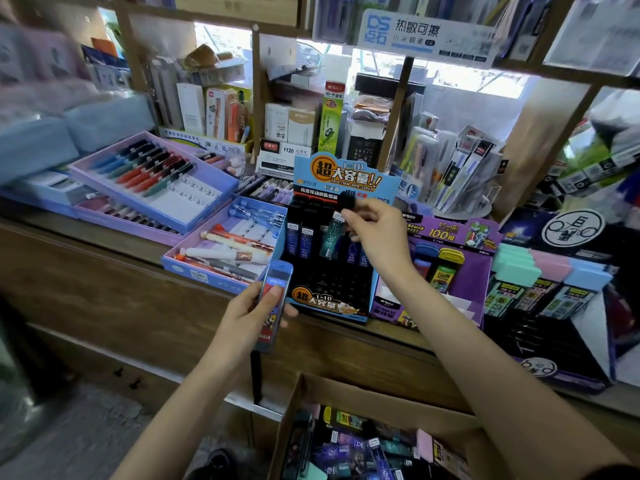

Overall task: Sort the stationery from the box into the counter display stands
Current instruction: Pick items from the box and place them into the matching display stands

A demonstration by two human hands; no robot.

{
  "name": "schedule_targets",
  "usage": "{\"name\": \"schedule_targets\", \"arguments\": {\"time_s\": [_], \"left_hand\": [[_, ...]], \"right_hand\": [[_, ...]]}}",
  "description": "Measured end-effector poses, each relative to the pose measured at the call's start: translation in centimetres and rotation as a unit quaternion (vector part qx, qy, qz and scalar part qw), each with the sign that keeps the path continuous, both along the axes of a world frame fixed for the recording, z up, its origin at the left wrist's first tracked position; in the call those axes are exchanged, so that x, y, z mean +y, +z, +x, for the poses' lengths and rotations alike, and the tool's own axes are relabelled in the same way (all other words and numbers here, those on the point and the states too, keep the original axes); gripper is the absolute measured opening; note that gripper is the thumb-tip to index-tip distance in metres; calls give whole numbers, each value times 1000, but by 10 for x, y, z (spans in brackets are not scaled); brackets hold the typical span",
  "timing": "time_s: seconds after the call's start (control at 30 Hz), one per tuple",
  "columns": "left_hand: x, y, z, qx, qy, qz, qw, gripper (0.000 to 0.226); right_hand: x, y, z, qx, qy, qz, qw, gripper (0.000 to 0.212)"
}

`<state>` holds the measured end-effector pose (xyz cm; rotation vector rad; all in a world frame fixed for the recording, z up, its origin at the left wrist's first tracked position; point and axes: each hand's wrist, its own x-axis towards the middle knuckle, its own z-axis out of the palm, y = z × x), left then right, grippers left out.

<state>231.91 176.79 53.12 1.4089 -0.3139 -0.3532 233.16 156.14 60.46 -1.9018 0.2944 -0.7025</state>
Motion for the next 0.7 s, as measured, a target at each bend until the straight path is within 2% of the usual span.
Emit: {"name": "schedule_targets", "arguments": {"time_s": [0.13,0.53,0.7], "left_hand": [[4,-3,-1,7,2,3,1000,17],[7,-9,4,16,8,2,1000,16],[6,-10,4,18,3,-2,1000,16]], "right_hand": [[9,-17,8,10,-11,-48,999,24],[1,-21,16,31,-9,-54,998,27],[5,-34,18,42,-10,-24,999,29]]}}
